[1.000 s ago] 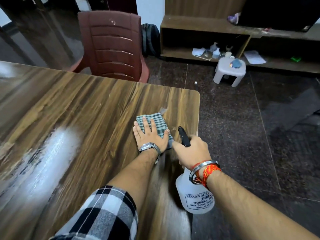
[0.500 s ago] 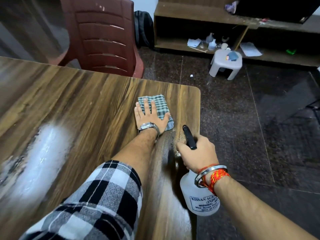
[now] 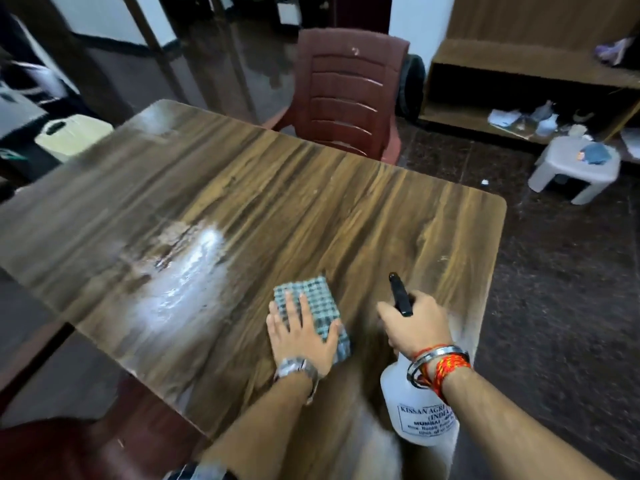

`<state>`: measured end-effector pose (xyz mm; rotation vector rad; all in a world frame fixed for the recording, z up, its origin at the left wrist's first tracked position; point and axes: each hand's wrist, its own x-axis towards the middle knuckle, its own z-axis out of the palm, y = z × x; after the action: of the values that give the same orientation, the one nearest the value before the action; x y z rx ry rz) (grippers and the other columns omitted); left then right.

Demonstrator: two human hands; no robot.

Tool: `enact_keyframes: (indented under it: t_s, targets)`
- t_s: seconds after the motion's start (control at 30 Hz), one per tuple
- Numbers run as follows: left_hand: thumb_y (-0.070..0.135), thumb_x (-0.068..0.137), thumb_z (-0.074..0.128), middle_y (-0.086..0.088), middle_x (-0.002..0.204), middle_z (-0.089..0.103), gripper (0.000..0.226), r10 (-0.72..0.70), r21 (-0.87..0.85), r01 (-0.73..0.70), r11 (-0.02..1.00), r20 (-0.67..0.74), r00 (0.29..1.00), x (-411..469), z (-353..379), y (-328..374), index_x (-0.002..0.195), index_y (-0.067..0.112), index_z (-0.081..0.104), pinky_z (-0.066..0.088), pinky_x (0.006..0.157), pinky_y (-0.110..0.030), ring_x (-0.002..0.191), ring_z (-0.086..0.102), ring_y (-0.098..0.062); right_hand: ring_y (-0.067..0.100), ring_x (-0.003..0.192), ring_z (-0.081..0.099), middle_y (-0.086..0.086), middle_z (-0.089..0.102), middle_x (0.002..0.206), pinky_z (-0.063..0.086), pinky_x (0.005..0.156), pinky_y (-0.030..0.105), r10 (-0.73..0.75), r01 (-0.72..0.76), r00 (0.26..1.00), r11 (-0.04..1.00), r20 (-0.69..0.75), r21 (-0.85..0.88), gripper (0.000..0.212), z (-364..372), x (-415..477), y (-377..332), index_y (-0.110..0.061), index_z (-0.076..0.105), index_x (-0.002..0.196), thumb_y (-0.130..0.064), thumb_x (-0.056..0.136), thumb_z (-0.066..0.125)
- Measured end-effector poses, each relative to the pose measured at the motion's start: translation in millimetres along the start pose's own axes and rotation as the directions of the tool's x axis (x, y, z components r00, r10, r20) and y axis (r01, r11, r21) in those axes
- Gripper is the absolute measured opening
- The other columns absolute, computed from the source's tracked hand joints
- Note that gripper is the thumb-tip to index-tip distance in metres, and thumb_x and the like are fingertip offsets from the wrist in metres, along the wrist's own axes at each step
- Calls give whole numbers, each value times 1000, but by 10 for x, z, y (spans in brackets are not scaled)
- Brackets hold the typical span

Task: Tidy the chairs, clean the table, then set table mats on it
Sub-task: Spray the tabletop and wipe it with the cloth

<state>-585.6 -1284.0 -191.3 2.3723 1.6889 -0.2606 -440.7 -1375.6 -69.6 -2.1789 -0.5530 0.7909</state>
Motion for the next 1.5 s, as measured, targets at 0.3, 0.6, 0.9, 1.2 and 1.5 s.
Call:
enact_keyframes:
  t_s: [0.3,0.6,0.9,1.2,1.5]
  targets:
    - [75,85,11,-15,146,44,92,-248,-130,248,960,17,969,-843,168,-706,138,12,52,18,109,-51,134,36,-47,31,72,61,10,64,71,48,68,33,-95,97,989,995,116,-12,26,520,-519,-212,-8,60,73,-32,75,68]
    - [72,86,3,-17,149,39,89,-265,-133,267,955,30,964,-898,125,-747,140,18,49,-1,112,-48,137,25,-47,20,66,56,8,61,73,38,59,27,-157,169,968,984,196,-47,24,613,-787,-169,-8,59,75,-29,79,69]
    - [74,87,20,-19,152,33,71,-87,-133,96,986,73,994,-779,136,-938,142,36,43,3,111,-49,140,17,-43,21,66,58,6,61,70,42,61,29,-143,159,971,985,190,-70,23,763,-819,-103,-11,59,73,-29,78,70]
    - [52,98,24,0,161,-14,57,251,-26,-250,968,92,963,-511,-76,-1534,149,47,-1,-5,118,-44,145,-18,-34,18,61,53,4,59,66,37,53,26,-182,195,975,976,124,-99,24,1202,-1120,-411,-6,58,74,-26,79,69]
    - [31,101,37,-10,120,60,23,374,-288,-413,864,-181,910,-561,-940,-2381,119,20,47,43,78,-40,106,58,-36,24,60,50,4,58,62,29,61,30,-265,250,952,962,-150,-111,27,2054,-1965,-871,-5,56,71,-25,78,71]
